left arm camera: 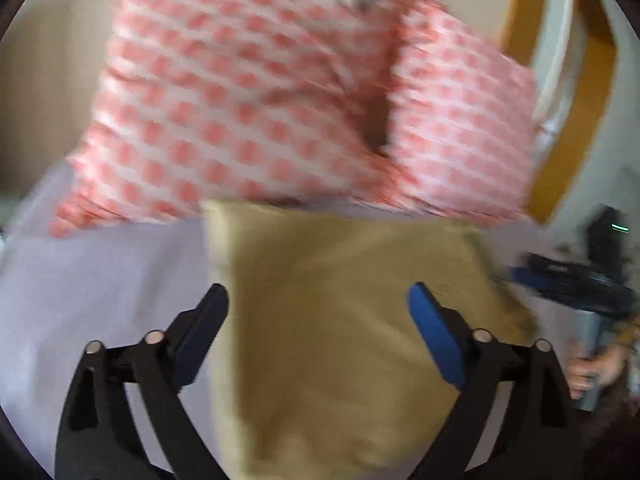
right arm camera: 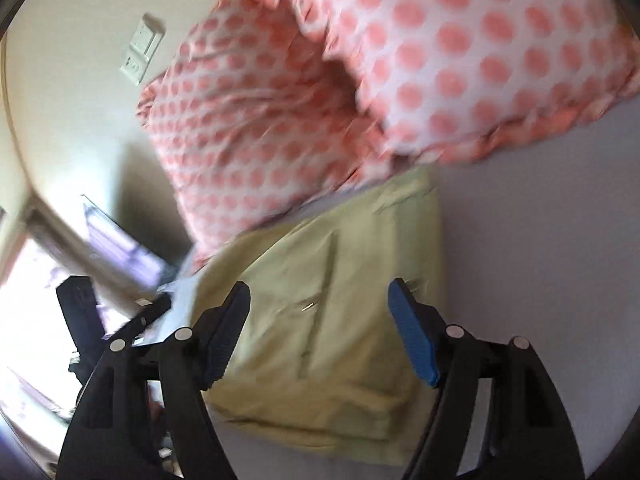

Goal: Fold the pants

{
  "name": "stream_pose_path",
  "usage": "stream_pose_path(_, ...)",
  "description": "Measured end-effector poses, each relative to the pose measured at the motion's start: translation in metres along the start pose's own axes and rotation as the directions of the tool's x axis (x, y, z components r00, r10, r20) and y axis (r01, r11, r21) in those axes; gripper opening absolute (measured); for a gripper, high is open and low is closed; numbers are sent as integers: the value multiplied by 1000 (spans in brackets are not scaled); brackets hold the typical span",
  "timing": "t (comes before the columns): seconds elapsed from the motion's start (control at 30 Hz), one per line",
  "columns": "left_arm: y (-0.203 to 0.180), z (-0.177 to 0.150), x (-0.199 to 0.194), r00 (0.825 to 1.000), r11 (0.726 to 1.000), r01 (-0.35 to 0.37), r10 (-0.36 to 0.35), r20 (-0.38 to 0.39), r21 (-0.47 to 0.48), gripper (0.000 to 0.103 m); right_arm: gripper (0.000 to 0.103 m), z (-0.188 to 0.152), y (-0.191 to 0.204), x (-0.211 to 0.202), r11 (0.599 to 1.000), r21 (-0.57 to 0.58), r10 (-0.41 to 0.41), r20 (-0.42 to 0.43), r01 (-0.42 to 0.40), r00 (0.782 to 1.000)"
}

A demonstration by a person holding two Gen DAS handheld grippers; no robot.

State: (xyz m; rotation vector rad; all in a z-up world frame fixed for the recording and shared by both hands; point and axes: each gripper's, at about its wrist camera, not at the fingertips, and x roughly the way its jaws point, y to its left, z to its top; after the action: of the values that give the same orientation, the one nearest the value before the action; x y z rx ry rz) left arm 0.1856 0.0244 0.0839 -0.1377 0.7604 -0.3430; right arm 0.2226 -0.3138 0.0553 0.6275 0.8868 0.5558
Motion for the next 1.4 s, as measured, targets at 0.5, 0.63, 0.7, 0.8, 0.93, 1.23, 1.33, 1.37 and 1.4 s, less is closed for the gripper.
stream_pose_path(0.5, -31, -97, -35, 963, 971, -227, 236, -133, 76, 101, 102, -127, 87, -34, 855, -283, -410, 145, 435, 900)
stream_pose_path(0.63, -35, -129, -40, 929, 938, -328, 342, -139, 112, 101, 102, -162, 93, -3, 765, -357, -529, 126, 536, 839)
stream_pose_path(0.7, -37, -136, -35, 905, 913, -382, 401, -140, 145, 101, 102, -170, 96, 7, 720, -373, -586, 127, 585, 801)
stream_pose_path(0.8, -36, -142, -37, 904, 910, -393, 409, -127, 132, 101, 102, -176, 92, 9, 716, -364, -602, 109, 595, 791)
stream_pose_path(0.93, -20, -145, -39, 931, 941, -337, 338, -136, 30, 101, 102, -180, 89, 6, 742, -329, -586, 107, 585, 803)
stream_pose_path(1.23, -24, -153, -42, 931, 936, -350, 351, -96, 29, 101, 102, -183, 90, 4, 740, -313, -587, 132, 595, 799)
stream_pose_path(1.33, -24, -153, -42, 931, 936, -350, 351, -95, 28, 101, 102, -184, 90, 4, 740, -312, -588, 131, 596, 798)
stream_pose_path(1.37, -24, -153, -42, 931, 936, -350, 351, -95, 29, 101, 102, -183, 90, 4, 740, -313, -588, 130, 596, 798)
stream_pose_path(1.4, -25, -153, -42, 931, 936, -350, 352, -95, 30, 101, 102, -183, 90, 4, 740, -313, -588, 130, 596, 798)
